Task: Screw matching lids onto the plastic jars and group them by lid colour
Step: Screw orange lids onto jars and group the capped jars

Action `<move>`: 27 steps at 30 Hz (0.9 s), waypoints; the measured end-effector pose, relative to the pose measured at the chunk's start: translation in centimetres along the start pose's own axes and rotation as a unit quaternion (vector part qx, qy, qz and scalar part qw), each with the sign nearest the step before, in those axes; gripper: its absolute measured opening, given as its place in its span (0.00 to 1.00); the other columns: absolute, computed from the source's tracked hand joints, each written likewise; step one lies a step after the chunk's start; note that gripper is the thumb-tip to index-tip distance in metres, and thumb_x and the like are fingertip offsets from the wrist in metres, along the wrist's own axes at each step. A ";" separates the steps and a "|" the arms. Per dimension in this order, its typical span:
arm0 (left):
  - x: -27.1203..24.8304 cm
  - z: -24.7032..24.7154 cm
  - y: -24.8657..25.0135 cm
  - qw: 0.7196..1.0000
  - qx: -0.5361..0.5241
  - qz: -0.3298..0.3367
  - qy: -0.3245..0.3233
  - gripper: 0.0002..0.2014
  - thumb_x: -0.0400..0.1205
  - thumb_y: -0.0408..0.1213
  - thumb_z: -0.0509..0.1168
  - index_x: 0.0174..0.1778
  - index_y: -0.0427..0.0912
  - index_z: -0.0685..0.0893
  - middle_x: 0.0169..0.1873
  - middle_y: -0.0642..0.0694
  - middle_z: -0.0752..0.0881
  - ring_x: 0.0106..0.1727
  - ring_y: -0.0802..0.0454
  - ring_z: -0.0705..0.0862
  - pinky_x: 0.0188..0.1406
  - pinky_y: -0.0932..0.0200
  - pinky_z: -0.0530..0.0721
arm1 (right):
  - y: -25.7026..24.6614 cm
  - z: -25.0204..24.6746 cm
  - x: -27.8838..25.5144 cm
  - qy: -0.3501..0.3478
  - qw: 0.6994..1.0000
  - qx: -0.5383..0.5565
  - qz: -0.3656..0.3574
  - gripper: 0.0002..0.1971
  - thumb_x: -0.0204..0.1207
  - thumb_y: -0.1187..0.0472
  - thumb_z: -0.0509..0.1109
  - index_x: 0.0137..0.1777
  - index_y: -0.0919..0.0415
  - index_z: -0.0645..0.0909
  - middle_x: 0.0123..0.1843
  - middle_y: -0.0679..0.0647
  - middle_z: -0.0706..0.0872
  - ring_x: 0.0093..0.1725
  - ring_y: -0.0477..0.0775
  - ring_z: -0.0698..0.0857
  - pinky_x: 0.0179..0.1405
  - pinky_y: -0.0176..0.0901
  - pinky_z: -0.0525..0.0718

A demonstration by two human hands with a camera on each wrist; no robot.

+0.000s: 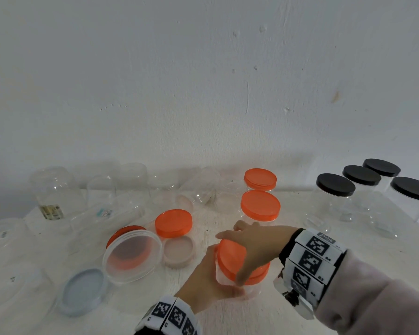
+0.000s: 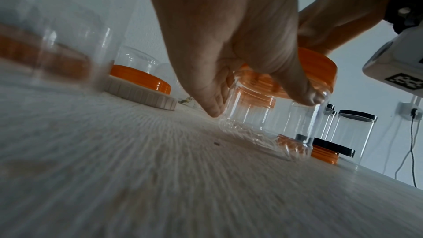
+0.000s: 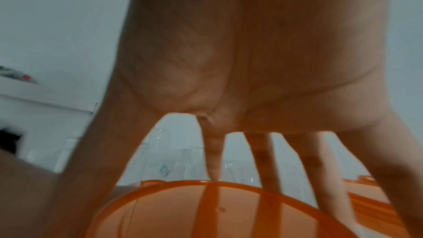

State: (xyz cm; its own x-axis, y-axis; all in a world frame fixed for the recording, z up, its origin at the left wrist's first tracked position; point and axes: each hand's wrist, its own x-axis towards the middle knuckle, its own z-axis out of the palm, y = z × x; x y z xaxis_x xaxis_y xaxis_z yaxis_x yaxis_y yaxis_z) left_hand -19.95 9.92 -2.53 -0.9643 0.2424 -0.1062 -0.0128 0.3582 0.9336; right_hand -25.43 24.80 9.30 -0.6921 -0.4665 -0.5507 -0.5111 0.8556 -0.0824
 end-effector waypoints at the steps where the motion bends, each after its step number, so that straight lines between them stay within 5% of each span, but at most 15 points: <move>1: 0.0 0.0 0.0 1.000 0.003 -0.001 0.001 0.50 0.65 0.48 0.82 0.74 0.59 0.55 0.65 0.64 0.73 0.63 0.71 0.74 0.51 0.77 0.75 | 0.0 -0.1 -0.1 -0.009 1.000 0.001 -0.013 0.51 0.63 0.36 0.78 0.79 0.28 0.48 0.80 0.46 0.57 0.77 0.60 0.61 0.67 0.68 0.73; 3: 0.0 0.0 0.0 1.000 0.007 0.000 0.003 0.50 0.64 0.49 0.82 0.73 0.61 0.54 0.65 0.65 0.73 0.63 0.70 0.74 0.53 0.76 0.74 | 0.1 -0.1 -0.2 -0.007 1.000 0.008 -0.026 0.49 0.63 0.39 0.79 0.78 0.27 0.51 0.78 0.46 0.59 0.75 0.59 0.63 0.66 0.66 0.74; 10: 0.0 0.0 -0.1 1.000 -0.004 0.002 -0.003 0.50 0.64 0.49 0.83 0.75 0.57 0.56 0.66 0.62 0.75 0.64 0.69 0.75 0.54 0.75 0.74 | -0.1 0.9 0.3 0.038 0.998 0.026 0.039 0.52 0.61 0.24 0.70 0.82 0.38 0.51 0.77 0.53 0.63 0.74 0.64 0.70 0.66 0.59 0.76; 14: 0.0 0.0 0.0 1.000 0.008 0.004 0.000 0.50 0.65 0.49 0.82 0.75 0.56 0.56 0.67 0.63 0.73 0.66 0.67 0.74 0.58 0.74 0.73 | -0.1 0.2 -0.3 -0.002 1.000 0.005 0.002 0.54 0.62 0.37 0.79 0.80 0.29 0.44 0.83 0.49 0.51 0.81 0.65 0.57 0.70 0.71 0.70; 17: 0.0 0.0 0.2 1.000 0.017 0.005 0.001 0.49 0.65 0.49 0.82 0.73 0.60 0.54 0.66 0.65 0.71 0.63 0.72 0.72 0.52 0.78 0.73 | 0.0 -0.2 -0.4 -0.006 1.000 0.001 -0.030 0.49 0.65 0.42 0.79 0.79 0.29 0.51 0.80 0.46 0.57 0.76 0.61 0.62 0.67 0.67 0.74; 23: 0.0 0.0 -0.2 1.000 -0.006 0.008 -0.004 0.49 0.64 0.49 0.83 0.74 0.58 0.57 0.66 0.64 0.74 0.64 0.71 0.74 0.51 0.78 0.74 | -0.1 0.6 0.3 0.057 0.997 0.015 0.039 0.50 0.62 0.23 0.68 0.81 0.45 0.59 0.71 0.53 0.70 0.67 0.60 0.76 0.57 0.51 0.77; 27: 0.2 0.0 -0.5 1.000 -0.005 0.006 -0.002 0.51 0.62 0.52 0.82 0.74 0.60 0.56 0.66 0.65 0.73 0.64 0.71 0.73 0.52 0.77 0.74 | -0.2 0.3 -0.1 0.002 1.000 0.008 0.010 0.54 0.61 0.31 0.76 0.81 0.34 0.46 0.81 0.49 0.58 0.78 0.62 0.62 0.69 0.67 0.72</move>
State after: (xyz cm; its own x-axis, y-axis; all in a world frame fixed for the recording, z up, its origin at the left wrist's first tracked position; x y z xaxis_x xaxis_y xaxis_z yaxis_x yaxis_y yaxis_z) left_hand -20.09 9.81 -3.00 -0.9633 0.2507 -0.0962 -0.0034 0.3468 0.9379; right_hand -25.12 24.71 9.11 -0.7048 -0.4501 -0.5483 -0.4890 0.8682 -0.0840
